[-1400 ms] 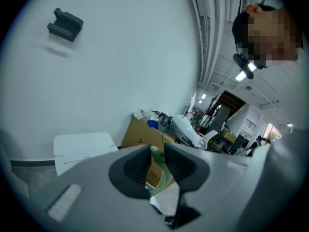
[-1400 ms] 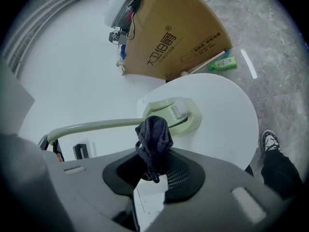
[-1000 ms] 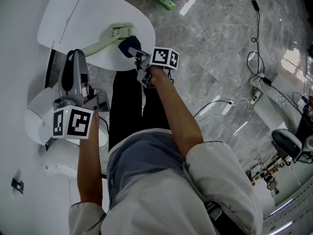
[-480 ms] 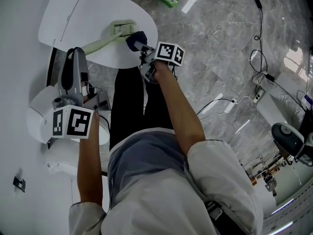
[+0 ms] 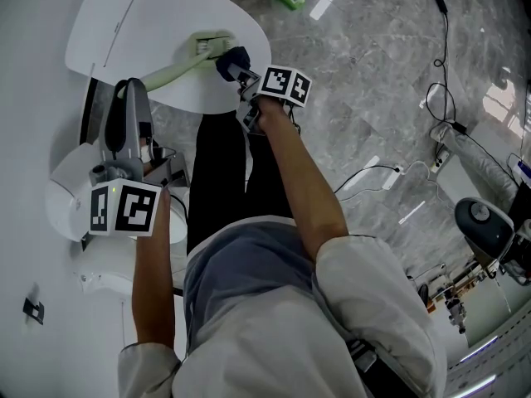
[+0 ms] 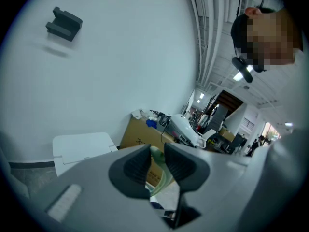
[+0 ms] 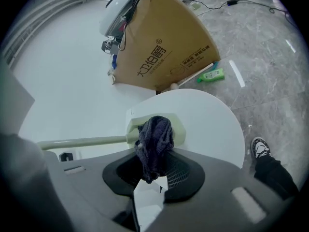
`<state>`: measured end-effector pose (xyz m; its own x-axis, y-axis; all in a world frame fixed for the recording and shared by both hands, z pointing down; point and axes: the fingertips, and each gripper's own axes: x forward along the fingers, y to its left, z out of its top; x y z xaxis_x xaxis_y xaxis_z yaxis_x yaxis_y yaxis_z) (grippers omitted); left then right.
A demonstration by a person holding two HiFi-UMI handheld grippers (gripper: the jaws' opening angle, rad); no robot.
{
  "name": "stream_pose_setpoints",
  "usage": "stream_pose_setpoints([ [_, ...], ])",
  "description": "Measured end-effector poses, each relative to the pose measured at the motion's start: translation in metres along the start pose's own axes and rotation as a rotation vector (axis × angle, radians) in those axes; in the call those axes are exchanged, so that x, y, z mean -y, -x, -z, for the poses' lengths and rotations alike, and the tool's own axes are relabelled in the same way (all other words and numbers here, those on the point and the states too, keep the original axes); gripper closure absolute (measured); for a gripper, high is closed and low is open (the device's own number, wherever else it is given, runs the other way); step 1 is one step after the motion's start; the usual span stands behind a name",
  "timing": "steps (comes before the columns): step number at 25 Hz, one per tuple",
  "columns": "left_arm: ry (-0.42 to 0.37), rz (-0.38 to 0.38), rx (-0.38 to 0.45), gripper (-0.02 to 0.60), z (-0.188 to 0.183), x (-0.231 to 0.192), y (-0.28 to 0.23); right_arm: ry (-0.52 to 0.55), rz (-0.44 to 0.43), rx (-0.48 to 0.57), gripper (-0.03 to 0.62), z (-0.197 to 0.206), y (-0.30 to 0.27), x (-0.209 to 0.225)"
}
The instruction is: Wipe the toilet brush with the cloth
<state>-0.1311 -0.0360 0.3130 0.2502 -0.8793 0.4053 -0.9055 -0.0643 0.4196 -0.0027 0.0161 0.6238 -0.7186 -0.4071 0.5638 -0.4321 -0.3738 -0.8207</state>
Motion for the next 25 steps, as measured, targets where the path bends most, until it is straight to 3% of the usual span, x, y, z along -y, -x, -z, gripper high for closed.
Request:
stream_pose_setpoints([
  [8, 0.002, 0.01, -0.003, 0.581, 0.001, -0.001, -0.001, 0.206, 0.126, -0.056, 0.505, -0.008, -0.007, 0.003],
  [17, 0.002, 0.026, -0.007, 0.581, 0.0, -0.001, 0.0, 0.468, 0.244, -0.215, 0.503, -0.018, -0.015, -0.005],
  [25, 0.007, 0.035, -0.007, 0.581, 0.001, -0.002, 0.0, 0.558, 0.279, -0.27, 0.502, -0.022, -0.019, -0.018],
])
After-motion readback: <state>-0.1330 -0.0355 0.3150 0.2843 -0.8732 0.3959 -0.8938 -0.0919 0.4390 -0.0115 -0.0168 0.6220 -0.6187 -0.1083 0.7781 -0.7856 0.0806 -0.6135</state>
